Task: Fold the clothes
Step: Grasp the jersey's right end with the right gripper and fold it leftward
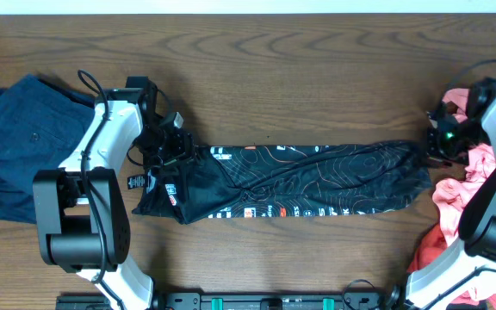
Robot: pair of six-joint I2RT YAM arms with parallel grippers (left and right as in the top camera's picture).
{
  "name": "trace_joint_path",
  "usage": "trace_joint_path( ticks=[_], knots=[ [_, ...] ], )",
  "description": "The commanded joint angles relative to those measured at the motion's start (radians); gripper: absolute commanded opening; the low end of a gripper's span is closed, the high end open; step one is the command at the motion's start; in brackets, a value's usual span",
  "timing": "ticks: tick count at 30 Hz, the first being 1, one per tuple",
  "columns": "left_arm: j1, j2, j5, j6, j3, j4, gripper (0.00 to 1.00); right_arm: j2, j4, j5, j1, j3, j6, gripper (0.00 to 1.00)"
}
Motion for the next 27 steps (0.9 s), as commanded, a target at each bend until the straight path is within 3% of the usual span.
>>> trace_joint_path(
  ticks=[1,12,20,22,24,26,27],
  knots=[
    [0.003,0.000,0.010,-0.002,0.002,-0.003,0.64,-0.074,-0.032,-0.026,0.097,0.019,0.098,0.01],
    [0.003,0.000,0.010,-0.002,0.002,-0.010,0.64,-0.082,-0.063,-0.026,0.517,0.004,0.364,0.01],
    [0.003,0.000,0.010,-0.002,0.002,-0.010,0.64,-0.072,0.051,-0.025,0.764,0.004,0.517,0.06],
    [0.003,0.000,0.010,-0.002,0.002,-0.010,0.64,-0.072,0.076,-0.025,0.804,0.004,0.531,0.21],
    [0.003,0.000,0.010,-0.002,0.002,-0.010,0.64,-0.072,0.099,-0.026,0.832,0.004,0.531,0.55],
    [0.003,0.000,0.010,-0.002,0.002,-0.010,0.64,-0.072,0.122,-0.044,0.861,0.004,0.489,0.65],
    [0.003,0.000,0.010,-0.002,0.002,-0.010,0.64,-0.072,0.129,-0.063,0.872,0.004,0.439,0.65]
  ],
)
